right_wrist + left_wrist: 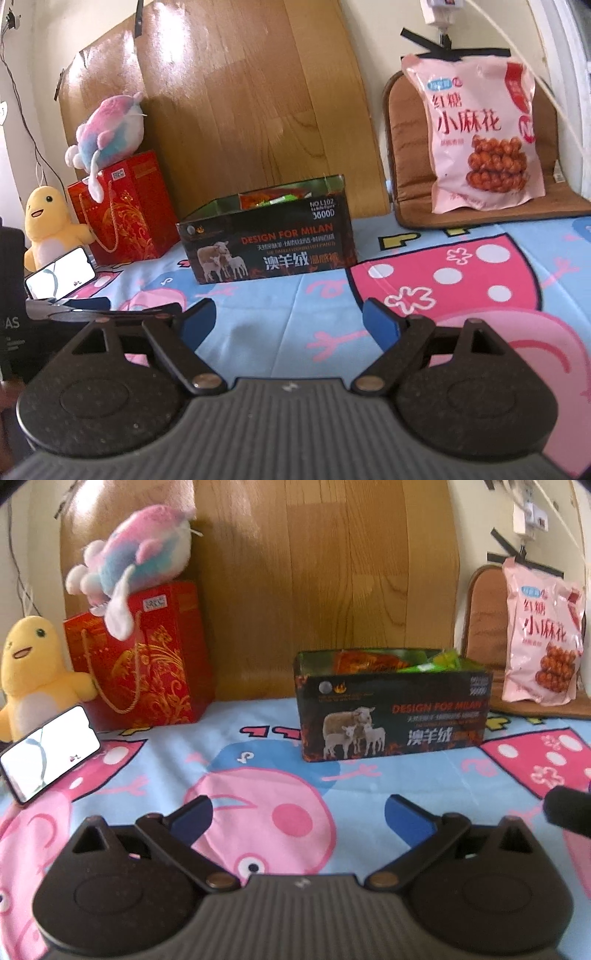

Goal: Organize snacks

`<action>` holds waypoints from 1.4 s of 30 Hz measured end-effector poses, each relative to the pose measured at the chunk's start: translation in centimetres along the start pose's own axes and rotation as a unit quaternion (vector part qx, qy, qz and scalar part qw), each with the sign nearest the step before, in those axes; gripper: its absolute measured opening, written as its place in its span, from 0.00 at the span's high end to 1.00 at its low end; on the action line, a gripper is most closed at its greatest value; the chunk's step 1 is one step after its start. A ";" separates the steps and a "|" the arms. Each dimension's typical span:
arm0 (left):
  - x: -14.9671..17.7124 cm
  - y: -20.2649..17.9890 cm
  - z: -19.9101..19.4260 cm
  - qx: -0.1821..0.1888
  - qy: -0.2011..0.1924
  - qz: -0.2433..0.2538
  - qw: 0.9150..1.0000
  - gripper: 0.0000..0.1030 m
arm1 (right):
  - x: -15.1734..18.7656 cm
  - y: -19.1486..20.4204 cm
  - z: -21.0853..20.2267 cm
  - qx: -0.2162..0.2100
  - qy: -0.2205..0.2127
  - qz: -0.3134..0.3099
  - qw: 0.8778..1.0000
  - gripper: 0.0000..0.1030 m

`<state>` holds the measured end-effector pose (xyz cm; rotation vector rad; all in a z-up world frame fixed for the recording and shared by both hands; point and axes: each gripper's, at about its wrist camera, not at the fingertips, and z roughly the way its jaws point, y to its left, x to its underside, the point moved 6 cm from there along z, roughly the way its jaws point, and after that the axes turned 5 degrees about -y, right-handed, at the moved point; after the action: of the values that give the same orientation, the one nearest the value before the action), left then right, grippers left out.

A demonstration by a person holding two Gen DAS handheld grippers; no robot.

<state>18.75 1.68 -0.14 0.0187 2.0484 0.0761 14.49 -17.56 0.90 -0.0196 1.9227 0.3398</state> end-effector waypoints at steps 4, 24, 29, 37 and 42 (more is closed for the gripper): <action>-0.4 0.0 -1.6 0.010 0.000 -0.013 1.000 0.00 | -0.1 0.3 -1.1 0.000 -0.003 0.000 1.000 0.14; -1.6 -2.3 -5.5 -0.008 -0.022 0.009 1.000 0.00 | -0.8 0.8 -4.3 0.005 -0.035 -0.003 0.999 0.14; -1.6 -2.4 -5.8 0.001 -0.019 0.006 1.000 0.00 | -0.8 0.7 -4.5 0.007 -0.037 0.000 0.999 0.14; -1.4 -2.9 -6.0 0.006 -0.015 0.012 1.000 0.00 | -0.8 0.7 -4.5 0.006 -0.037 0.002 0.999 0.14; -1.3 -2.9 -5.7 0.012 -0.003 0.007 1.000 0.00 | -0.8 0.7 -4.6 0.007 -0.037 0.002 0.999 0.14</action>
<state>14.33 -1.53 3.43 0.0471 2.0423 0.0603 10.50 -18.15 3.25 0.0063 1.8519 0.3267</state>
